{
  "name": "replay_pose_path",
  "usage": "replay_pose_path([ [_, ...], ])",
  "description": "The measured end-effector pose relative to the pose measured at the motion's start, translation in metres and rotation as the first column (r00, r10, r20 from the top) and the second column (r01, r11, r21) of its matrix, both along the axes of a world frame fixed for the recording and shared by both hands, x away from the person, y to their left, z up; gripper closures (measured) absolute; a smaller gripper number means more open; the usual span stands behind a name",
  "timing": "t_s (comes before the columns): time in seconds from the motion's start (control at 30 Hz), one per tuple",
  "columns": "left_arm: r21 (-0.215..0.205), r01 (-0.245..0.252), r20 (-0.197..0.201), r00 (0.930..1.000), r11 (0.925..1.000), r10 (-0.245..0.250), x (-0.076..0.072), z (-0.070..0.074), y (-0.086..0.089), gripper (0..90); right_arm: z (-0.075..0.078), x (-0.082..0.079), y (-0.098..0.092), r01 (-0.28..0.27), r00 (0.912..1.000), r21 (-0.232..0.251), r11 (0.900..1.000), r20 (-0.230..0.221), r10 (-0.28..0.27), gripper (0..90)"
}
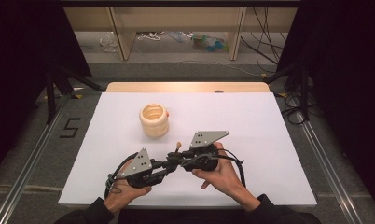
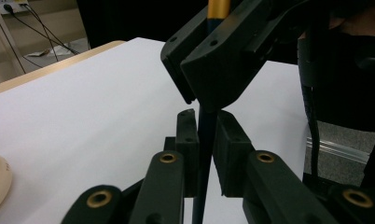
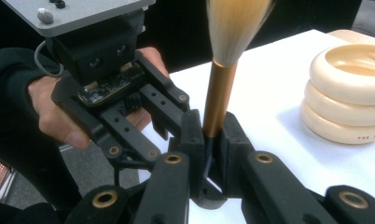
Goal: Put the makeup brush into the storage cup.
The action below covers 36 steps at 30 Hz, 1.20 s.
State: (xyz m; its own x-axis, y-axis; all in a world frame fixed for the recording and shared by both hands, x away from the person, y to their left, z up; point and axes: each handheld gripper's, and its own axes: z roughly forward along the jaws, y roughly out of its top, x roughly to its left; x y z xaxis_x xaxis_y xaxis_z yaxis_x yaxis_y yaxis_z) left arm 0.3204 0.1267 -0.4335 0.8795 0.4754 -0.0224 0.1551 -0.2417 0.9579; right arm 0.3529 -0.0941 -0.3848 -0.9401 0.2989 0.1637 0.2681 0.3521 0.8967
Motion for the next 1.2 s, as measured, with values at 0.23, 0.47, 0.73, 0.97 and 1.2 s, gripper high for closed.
replay_pose_path([
  [0.23, 0.015, 0.004, 0.014, 0.9999, 0.9999, -0.004, -0.001, 0.001, 0.001, 83.3, 0.000, 0.000, 0.000, -0.001, 1.0000, 0.001, 1.000, 0.001, 0.001, 82.6],
  [0.47, -0.001, -0.014, 0.003, 0.9999, 0.9999, 0.014, 0.000, 0.000, 0.003, 83.5, 0.003, -0.001, -0.003, 0.038, 0.9992, -0.014, 0.999, -0.013, -0.039, 50.1],
  [0.73, -0.056, -0.114, -0.021, 0.9933, 0.9919, 0.113, 0.008, -0.001, 0.013, 83.5, 0.007, 0.002, -0.021, 0.158, 0.9875, 0.017, 0.987, 0.007, -0.158, 24.7],
  [0.97, -0.038, -0.188, -0.011, 0.9821, 0.9814, 0.188, 0.017, 0.001, 0.032, 83.4, 0.006, 0.002, -0.039, 0.262, 0.9625, 0.051, 0.964, 0.057, -0.265, 16.1],
  [1.2, -0.042, -0.223, 0.000, 0.9747, 0.9739, 0.223, 0.022, 0.001, 0.040, 83.4, 0.001, 0.003, -0.060, 0.338, 0.9367, 0.047, 0.940, 0.079, -0.341, 16.1],
])
